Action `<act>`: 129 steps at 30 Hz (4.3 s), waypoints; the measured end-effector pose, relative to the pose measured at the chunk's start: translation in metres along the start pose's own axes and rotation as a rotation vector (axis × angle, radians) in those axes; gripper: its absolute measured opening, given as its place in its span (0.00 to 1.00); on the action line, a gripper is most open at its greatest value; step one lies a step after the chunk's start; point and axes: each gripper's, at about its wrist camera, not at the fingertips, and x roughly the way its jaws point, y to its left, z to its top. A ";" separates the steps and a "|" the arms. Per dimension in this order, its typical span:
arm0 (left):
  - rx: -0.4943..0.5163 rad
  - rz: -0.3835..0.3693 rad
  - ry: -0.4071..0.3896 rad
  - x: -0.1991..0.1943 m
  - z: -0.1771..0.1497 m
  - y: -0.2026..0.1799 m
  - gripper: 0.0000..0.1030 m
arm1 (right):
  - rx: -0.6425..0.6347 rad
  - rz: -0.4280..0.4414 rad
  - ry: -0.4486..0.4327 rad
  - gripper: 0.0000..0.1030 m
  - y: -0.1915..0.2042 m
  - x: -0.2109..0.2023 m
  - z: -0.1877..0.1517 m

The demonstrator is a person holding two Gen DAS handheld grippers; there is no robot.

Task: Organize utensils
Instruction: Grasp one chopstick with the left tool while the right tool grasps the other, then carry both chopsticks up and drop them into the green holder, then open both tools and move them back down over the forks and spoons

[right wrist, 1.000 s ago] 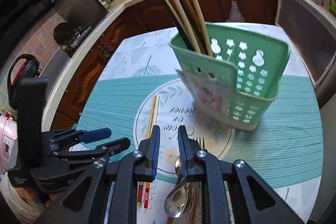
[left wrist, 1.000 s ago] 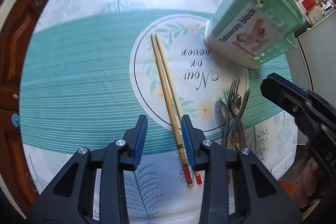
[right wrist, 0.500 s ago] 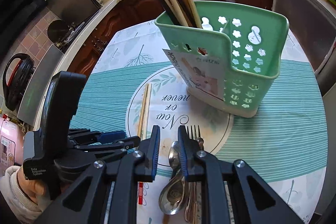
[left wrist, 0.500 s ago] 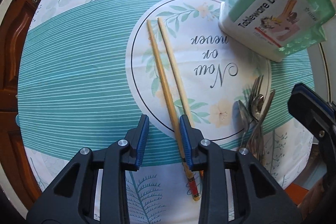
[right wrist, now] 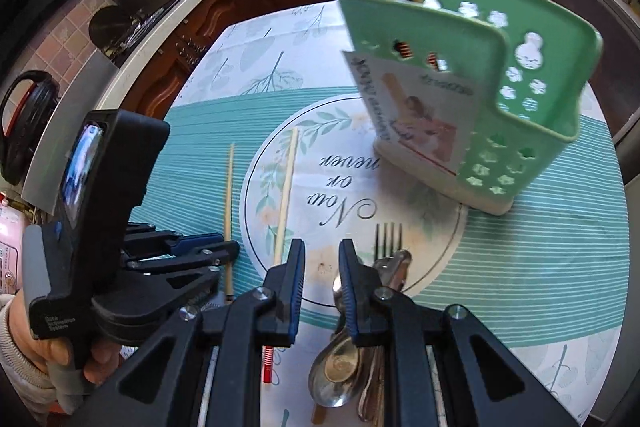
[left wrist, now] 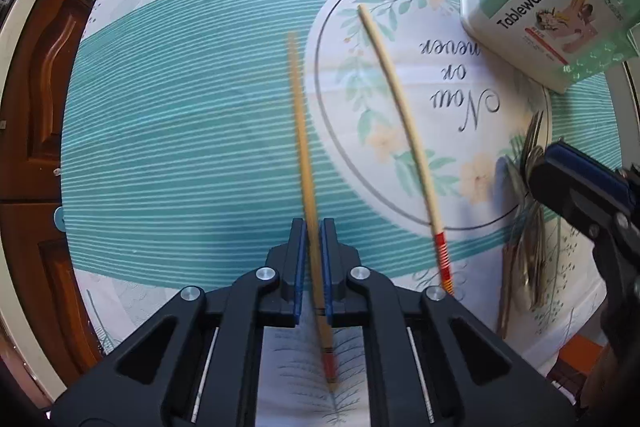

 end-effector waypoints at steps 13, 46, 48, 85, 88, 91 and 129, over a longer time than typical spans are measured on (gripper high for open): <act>-0.012 0.057 0.031 -0.004 -0.036 0.051 0.04 | -0.010 -0.037 0.220 0.17 0.039 0.064 0.021; 0.059 -0.136 -0.576 -0.179 -0.034 0.001 0.04 | 0.069 0.109 -0.084 0.05 0.022 -0.053 0.010; 0.052 -0.162 -0.665 -0.211 -0.019 -0.014 0.04 | 0.066 0.101 -0.220 0.05 0.013 -0.095 0.016; -0.115 -0.365 -1.007 -0.189 0.104 -0.079 0.04 | 0.025 -0.055 -0.917 0.05 -0.071 -0.122 0.070; -0.114 -0.370 -1.007 -0.193 0.103 -0.079 0.04 | 0.036 -0.039 -0.941 0.05 -0.070 -0.130 0.072; -0.127 -0.380 -1.012 -0.194 0.101 -0.076 0.04 | 0.032 -0.042 -0.934 0.05 -0.068 -0.127 0.076; -0.266 -0.370 -1.168 -0.147 0.074 -0.066 0.04 | -0.130 -0.047 -0.788 0.05 -0.058 -0.091 0.055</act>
